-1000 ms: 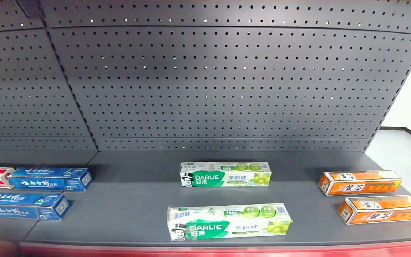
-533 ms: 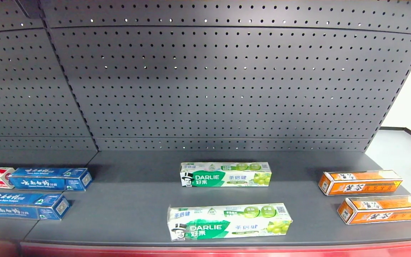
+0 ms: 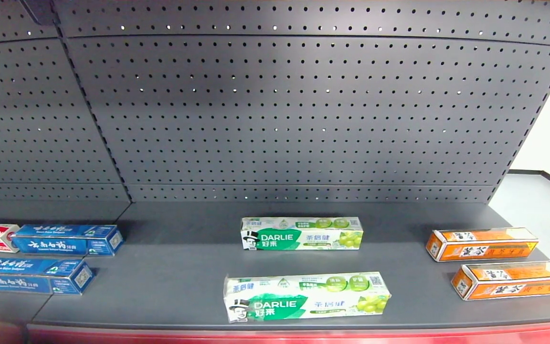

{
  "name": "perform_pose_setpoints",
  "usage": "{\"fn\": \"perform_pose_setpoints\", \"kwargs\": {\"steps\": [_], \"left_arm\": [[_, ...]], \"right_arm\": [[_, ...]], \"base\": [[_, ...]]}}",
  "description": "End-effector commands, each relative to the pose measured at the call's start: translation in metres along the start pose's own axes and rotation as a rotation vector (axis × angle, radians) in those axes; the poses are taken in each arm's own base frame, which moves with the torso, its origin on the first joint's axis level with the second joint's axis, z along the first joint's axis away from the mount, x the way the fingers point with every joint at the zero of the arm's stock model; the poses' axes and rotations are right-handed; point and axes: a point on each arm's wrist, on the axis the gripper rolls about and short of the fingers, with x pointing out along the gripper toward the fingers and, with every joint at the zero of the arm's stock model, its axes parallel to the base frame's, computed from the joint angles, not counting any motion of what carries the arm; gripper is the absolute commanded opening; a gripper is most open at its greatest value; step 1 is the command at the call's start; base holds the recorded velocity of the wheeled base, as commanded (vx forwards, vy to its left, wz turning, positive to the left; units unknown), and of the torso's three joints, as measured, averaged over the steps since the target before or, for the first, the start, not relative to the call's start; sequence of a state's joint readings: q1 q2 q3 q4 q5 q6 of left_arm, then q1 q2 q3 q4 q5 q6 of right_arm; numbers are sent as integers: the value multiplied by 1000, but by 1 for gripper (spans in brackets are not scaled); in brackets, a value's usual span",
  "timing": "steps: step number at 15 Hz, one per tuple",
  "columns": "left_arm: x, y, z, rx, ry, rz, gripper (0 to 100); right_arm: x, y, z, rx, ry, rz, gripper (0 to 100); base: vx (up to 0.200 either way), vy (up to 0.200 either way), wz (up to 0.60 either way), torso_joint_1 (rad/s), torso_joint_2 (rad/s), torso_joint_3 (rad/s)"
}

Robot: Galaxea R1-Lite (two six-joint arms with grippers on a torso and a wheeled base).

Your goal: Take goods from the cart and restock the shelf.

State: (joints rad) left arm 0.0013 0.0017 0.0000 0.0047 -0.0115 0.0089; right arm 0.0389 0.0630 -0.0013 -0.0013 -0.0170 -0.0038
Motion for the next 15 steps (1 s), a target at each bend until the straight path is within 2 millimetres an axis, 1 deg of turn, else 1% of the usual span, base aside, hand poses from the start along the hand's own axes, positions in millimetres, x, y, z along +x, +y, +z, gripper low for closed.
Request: {"fn": "perform_pose_setpoints", "kwargs": {"steps": [1, 6, 8, 15], "left_arm": [[0, 0, 0, 0, -2, 1, 100], [0, 0, 0, 2, -2, 1, 100], [0, 0, 0, -6, -2, 10, 100], [0, 0, 0, -4, -2, 10, 100]], "right_arm": [[0, 0, 0, -1, 4, 1, 100], [0, 0, 0, -1, 6, 1, 100], [0, 0, 0, -1, 6, 1, 100], [0, 0, 0, -1, 4, 1, 100]], "base": [[0, 0, 0, 0, 0, 0], [0, 0, 0, 0, 0, 0], [-200, 0, 0, 0, 5, 5], [0, 0, 0, 0, 0, 0]]}}
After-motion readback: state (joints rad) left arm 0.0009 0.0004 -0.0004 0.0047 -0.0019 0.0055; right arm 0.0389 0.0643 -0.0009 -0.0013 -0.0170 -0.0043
